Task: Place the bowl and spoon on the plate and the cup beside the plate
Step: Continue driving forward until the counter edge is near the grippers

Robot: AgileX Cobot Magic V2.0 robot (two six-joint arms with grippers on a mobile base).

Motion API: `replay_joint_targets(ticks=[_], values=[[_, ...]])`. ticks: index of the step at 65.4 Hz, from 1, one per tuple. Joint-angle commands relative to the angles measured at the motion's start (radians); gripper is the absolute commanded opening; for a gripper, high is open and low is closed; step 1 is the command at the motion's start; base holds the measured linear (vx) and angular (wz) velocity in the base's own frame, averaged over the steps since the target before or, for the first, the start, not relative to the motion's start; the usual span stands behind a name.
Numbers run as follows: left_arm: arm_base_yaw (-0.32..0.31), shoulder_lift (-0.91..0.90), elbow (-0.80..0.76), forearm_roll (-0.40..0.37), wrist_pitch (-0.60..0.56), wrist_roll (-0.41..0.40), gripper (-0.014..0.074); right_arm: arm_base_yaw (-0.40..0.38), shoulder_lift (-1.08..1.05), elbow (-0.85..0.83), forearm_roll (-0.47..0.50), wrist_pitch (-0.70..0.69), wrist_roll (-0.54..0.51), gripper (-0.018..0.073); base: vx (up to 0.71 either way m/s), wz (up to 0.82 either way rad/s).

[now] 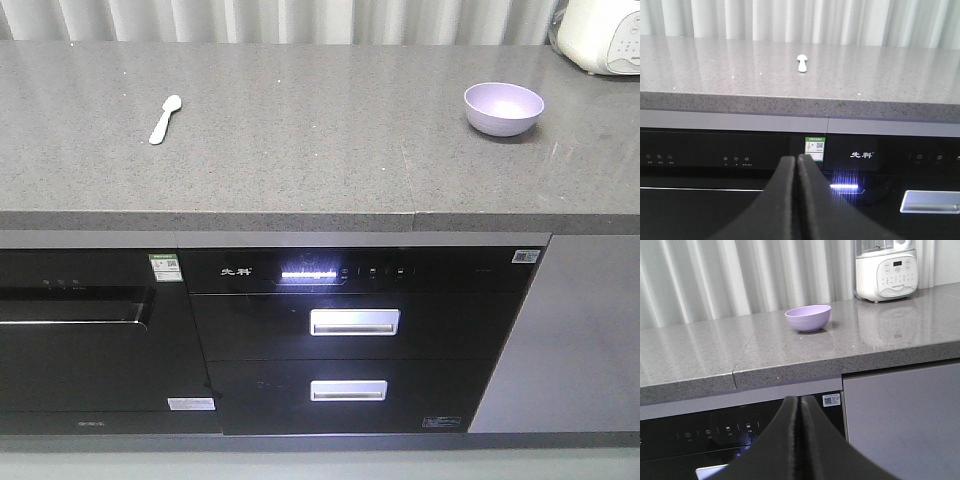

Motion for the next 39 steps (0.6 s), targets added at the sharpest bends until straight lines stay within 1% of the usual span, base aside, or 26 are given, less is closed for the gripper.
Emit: replay_joint_targets(ticks=[1, 28, 39], values=[[-0.011, -0.006, 0.031, 0.000, -0.070, -0.010, -0.0006, -0.003, -0.006, 0.000, -0.009, -0.070, -0.001, 0.0015, 0.04, -0.02], [-0.034, -0.006, 0.031, 0.000, -0.070, -0.010, -0.0006, -0.003, -0.006, 0.000, -0.009, -0.069, -0.001, 0.0015, 0.03, -0.01], [-0.034, -0.006, 0.031, 0.000, -0.070, -0.010, -0.0006, -0.003, -0.006, 0.000, -0.009, -0.069, -0.001, 0.0015, 0.03, -0.01]])
